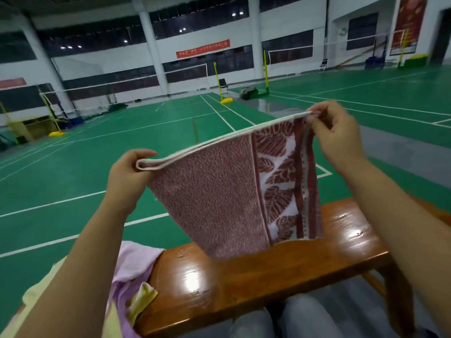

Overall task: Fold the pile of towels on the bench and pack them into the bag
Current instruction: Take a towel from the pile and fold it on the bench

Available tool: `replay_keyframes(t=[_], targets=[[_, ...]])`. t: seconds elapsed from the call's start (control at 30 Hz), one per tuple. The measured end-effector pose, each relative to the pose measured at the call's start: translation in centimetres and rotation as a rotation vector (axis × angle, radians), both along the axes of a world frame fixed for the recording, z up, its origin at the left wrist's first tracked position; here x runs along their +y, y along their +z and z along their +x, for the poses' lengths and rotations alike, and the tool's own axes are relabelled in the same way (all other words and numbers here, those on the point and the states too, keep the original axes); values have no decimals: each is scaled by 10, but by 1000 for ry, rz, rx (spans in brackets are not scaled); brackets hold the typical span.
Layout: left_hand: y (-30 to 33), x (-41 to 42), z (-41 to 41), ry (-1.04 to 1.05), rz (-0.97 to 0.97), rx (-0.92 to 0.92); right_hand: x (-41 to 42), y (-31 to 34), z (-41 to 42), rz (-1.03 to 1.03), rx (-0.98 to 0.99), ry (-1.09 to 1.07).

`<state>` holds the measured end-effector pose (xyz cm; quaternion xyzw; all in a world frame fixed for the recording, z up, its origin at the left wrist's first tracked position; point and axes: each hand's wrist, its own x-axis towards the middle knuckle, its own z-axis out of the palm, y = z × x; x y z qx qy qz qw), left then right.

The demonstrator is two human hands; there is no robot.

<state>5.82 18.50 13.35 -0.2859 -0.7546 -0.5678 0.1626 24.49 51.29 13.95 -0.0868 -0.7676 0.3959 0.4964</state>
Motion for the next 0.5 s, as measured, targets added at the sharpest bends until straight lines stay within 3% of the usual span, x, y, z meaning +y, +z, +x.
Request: replay_keyframes(t=[0.07, 0.13, 0.23, 0.4, 0.5], targets=[[-21, -3, -7, 20, -230, -86, 0, -20, -7, 72, -335, 15], [-41, -9, -9, -22, -328, -130, 10, -38, -7, 35, -439, -27], [-44, -16, -7, -150, -166, -206, 13, -38, -1, -111, -275, -6], [-32, -32, -7, -478, 247, -398, 9, -21, 4, -307, -155, 267], [-27, -37, -2, -505, 414, -385, 5, -12, 14, -383, -57, 415]])
